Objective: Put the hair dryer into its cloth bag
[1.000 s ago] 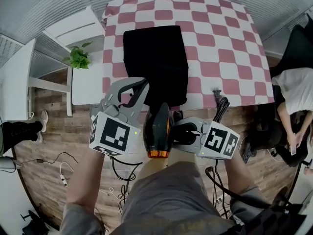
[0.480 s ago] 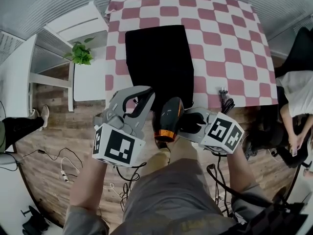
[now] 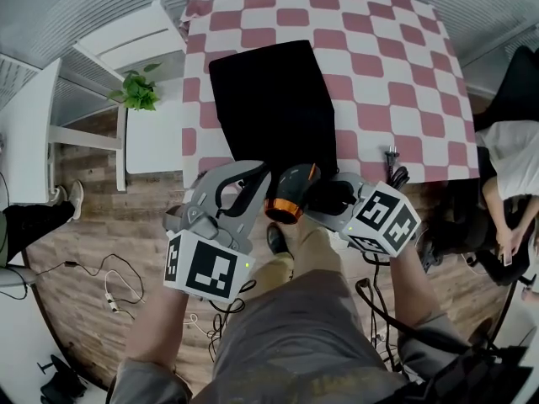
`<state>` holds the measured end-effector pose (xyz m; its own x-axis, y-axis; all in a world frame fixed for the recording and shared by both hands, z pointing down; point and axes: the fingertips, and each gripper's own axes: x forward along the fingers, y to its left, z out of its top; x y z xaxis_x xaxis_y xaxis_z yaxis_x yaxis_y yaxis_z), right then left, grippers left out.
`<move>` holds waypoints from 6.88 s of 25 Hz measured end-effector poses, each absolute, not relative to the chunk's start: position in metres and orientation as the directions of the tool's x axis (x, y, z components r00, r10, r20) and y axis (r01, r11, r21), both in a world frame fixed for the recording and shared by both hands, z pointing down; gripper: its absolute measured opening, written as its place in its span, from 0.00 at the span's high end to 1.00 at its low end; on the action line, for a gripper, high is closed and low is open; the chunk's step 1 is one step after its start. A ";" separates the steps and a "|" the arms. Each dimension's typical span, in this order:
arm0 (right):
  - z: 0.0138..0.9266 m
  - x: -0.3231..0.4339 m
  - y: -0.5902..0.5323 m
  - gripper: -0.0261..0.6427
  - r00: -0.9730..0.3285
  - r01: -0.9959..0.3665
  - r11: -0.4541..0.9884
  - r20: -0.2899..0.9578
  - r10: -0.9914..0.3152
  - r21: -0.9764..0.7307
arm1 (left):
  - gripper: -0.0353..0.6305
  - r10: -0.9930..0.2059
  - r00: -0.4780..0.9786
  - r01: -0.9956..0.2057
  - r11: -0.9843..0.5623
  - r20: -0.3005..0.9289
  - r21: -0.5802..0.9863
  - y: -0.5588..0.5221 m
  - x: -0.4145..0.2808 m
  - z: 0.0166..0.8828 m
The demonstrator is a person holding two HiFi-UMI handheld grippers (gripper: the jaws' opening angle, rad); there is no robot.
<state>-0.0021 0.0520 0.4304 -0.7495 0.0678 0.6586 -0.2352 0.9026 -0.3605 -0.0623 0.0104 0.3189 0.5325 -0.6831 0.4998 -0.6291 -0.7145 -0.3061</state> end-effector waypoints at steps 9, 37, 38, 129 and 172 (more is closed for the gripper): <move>0.433 -0.007 0.039 0.64 -0.706 -0.315 0.887 0.708 0.019 -0.338 | 0.92 -0.689 0.546 -0.645 -0.709 0.477 -0.286 0.019 -0.059 0.309; 0.426 -0.017 -0.004 0.64 -0.628 -0.481 0.835 0.770 -0.114 -0.269 | 0.92 -0.651 0.611 -0.612 -0.750 0.450 -0.252 0.027 -0.011 0.298; 0.427 -0.018 -0.007 0.63 -0.623 -0.483 0.837 0.772 -0.123 -0.256 | 0.92 -0.653 0.611 -0.618 -0.747 0.448 -0.246 0.024 -0.011 0.298; 0.475 0.033 -0.052 0.71 -0.489 -0.491 0.871 0.828 -0.273 -0.003 | 0.93 -0.680 0.558 -0.697 -0.695 0.476 -0.177 -0.064 -0.043 0.346; 0.445 -0.023 -0.098 0.71 -0.544 -0.478 0.877 0.803 -0.245 -0.056 | 0.93 -0.638 0.521 -0.708 -0.694 0.567 -0.131 -0.066 -0.050 0.385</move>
